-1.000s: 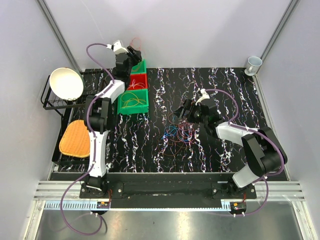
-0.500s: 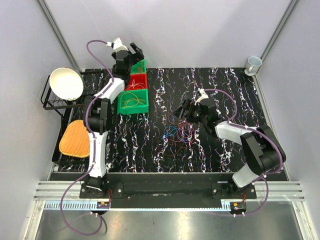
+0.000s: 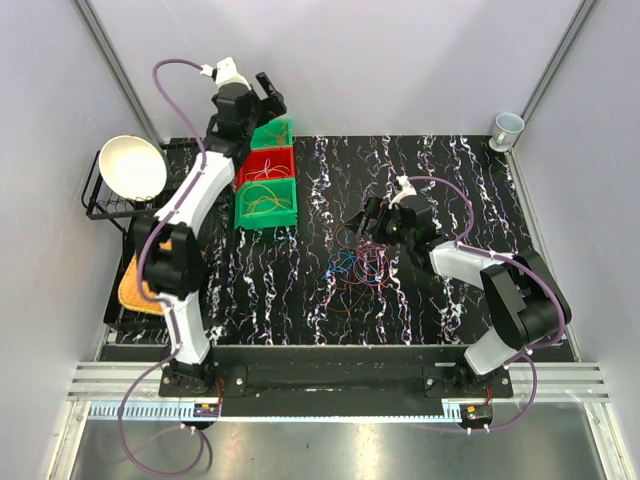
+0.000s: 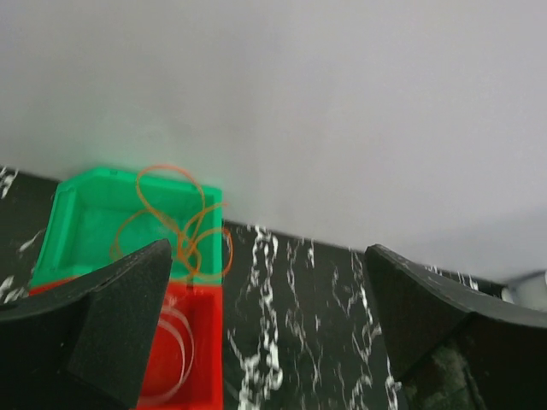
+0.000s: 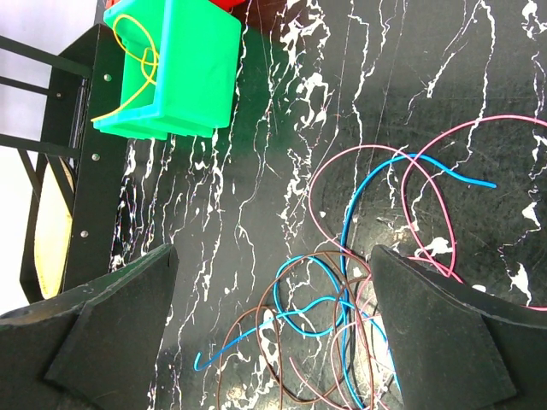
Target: Untangle the cables
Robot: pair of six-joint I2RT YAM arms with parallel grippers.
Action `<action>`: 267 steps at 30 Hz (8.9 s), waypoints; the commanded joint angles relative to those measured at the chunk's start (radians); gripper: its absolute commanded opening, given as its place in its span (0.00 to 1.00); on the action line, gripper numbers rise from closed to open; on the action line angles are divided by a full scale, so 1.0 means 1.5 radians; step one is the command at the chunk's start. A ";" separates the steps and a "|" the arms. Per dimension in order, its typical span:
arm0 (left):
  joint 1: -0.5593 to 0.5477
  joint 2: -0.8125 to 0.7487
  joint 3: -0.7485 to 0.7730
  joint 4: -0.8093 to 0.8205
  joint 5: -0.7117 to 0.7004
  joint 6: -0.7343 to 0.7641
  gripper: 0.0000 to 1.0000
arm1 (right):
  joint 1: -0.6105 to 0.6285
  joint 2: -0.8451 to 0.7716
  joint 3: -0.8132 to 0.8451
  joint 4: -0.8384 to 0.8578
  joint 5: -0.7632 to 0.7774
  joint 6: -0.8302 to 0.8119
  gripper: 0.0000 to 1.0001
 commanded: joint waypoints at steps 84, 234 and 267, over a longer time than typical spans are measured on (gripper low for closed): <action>-0.286 -0.104 -0.102 -0.343 0.082 0.030 0.00 | -0.016 -0.088 -0.009 -0.114 0.264 0.030 1.00; -0.235 -0.202 -0.159 -0.408 0.007 0.112 0.04 | 0.095 0.085 0.162 -0.163 -0.086 -0.119 0.00; -0.344 -0.519 -0.341 -0.196 0.052 0.160 0.67 | 0.089 -0.111 0.396 -0.297 -0.065 0.070 0.00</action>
